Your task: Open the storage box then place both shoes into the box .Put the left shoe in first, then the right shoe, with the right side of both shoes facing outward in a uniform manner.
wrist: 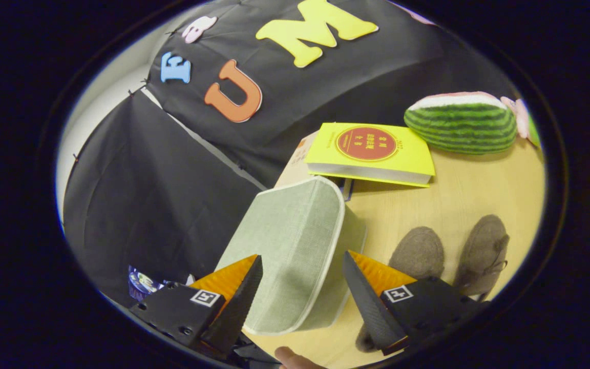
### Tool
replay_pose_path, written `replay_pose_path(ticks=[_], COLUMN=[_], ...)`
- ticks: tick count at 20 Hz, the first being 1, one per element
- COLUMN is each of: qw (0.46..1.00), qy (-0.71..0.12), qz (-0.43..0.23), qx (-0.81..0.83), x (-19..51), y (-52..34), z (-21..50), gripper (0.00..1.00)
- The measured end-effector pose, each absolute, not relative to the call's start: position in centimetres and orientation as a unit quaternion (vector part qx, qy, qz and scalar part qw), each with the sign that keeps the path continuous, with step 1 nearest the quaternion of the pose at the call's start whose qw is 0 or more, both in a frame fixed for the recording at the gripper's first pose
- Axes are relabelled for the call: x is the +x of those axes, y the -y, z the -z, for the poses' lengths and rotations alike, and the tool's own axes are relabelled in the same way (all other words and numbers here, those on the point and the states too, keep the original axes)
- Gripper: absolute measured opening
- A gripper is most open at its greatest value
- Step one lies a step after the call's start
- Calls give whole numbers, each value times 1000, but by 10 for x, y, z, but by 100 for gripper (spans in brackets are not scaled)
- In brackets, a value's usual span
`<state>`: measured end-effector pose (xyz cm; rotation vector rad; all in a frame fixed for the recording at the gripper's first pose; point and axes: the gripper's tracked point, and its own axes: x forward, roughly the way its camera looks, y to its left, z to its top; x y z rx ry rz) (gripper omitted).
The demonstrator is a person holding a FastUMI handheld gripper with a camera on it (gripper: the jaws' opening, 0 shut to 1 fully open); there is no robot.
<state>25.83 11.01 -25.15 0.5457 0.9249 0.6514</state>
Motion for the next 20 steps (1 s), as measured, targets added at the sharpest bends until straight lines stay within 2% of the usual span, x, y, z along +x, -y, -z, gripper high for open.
replay_pose_path(ticks=[4,8,14,17,18,20], qw=[775,768,681,664,667,667], qy=[-420,-430,-466,-471,-460,-450], qz=[-362,-353,-401,-405,-409,-413], qx=[303,318,399,416,421,426], x=[265,275,261,261,264,264], y=[-124,-120,-139,-137,-136,-132], z=[247,267,274,270,267,264], gripper=[100,100,97,88,77,70])
